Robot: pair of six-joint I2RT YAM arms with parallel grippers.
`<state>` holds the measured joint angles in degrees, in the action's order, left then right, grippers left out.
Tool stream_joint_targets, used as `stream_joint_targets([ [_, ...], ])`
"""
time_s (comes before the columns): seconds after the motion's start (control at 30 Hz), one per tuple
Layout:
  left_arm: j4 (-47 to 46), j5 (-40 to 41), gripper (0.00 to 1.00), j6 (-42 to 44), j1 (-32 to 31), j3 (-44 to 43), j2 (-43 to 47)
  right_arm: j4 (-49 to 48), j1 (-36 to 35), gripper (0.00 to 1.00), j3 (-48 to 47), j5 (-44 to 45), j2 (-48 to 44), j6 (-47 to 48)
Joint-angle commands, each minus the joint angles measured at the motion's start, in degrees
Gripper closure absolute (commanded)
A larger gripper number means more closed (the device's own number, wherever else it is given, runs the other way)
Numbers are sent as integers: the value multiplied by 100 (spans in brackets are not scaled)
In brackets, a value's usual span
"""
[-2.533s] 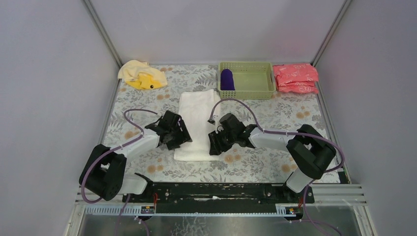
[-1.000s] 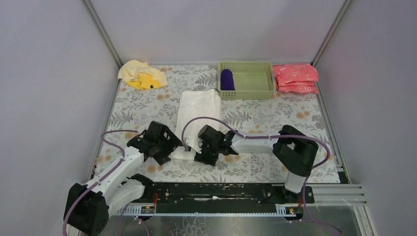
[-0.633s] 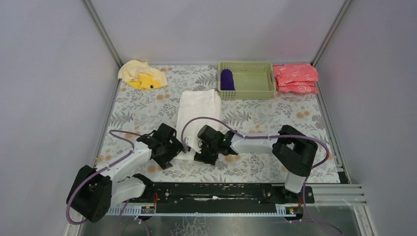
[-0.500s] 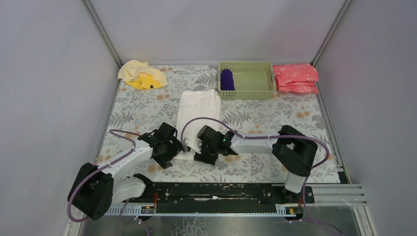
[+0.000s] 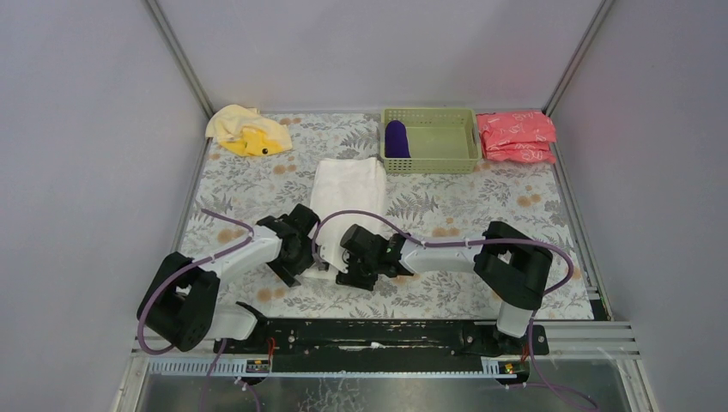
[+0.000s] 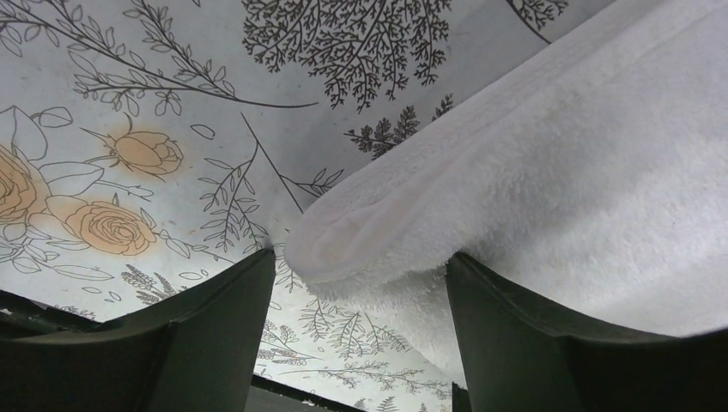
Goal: Roll the towels
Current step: Roll the towel at the center of the board.
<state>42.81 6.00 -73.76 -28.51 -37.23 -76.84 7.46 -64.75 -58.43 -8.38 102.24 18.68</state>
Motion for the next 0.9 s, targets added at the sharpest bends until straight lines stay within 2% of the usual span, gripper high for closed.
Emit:
stream_joint_targets([
  [0.0,-54,1073,30,-142,36,248,-342,187,-234,47,128,-371,175,-96],
  [0.5,-150,1045,67,494,745,333,55,617,-422,55,-7,647,516,-62],
  [0.57,-145,1025,69,571,759,315,79,772,-444,57,-105,671,612,-98],
  [0.73,-56,1043,70,675,787,321,217,993,-502,70,-296,372,718,-218],
  [0.87,21,1133,70,762,899,307,379,1012,-487,93,-389,-68,586,-291],
])
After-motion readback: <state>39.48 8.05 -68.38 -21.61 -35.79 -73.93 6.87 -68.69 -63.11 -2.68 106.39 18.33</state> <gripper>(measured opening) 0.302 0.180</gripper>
